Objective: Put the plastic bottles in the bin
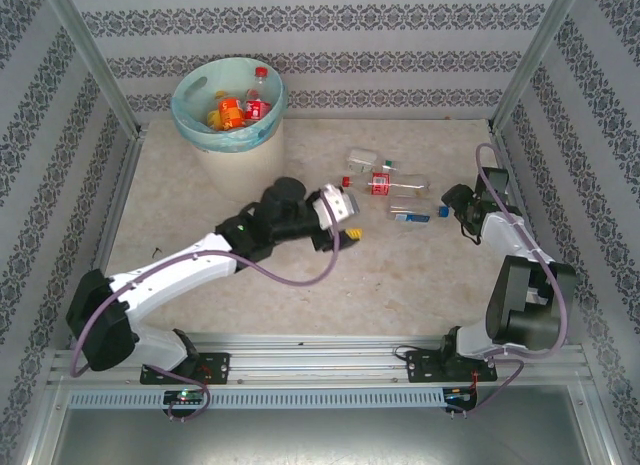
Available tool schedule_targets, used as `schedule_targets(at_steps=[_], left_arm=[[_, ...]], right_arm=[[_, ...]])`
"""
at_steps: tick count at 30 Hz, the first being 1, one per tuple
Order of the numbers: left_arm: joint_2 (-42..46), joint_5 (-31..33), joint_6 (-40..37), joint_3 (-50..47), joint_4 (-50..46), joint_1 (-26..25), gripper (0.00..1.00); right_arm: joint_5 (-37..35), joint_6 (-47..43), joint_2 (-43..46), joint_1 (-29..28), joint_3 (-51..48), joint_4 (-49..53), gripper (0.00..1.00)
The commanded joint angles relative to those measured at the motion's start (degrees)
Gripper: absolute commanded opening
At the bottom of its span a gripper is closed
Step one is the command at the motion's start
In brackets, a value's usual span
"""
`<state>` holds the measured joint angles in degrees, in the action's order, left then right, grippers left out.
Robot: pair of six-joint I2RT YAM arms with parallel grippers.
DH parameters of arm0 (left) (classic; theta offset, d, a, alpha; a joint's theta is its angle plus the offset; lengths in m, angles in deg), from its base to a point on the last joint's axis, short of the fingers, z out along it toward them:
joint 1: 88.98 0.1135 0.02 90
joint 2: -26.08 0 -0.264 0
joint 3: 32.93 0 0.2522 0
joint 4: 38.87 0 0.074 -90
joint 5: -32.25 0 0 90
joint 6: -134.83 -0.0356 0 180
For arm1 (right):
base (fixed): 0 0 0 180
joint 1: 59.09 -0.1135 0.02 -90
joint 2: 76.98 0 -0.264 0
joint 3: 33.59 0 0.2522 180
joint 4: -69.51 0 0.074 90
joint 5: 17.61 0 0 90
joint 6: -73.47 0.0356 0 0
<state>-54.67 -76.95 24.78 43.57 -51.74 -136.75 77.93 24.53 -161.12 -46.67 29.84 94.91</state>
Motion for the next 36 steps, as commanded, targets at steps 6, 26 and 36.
schedule_targets(at_steps=[6,26,36], left_arm=[[0.57,0.50,-3.72,-2.86,7.27,-1.10,0.73],[2.69,3.50,-5.37,-4.69,7.94,-1.10,0.78],[2.88,3.71,-5.52,-4.91,8.06,-1.14,0.79]], right_arm=[[5.03,12.50,-6.44,0.67,-1.59,-12.05,0.69],[10.10,21.93,-16.31,0.93,-1.66,-18.57,0.58],[13.87,24.97,-17.05,2.74,-4.07,-23.46,0.43]])
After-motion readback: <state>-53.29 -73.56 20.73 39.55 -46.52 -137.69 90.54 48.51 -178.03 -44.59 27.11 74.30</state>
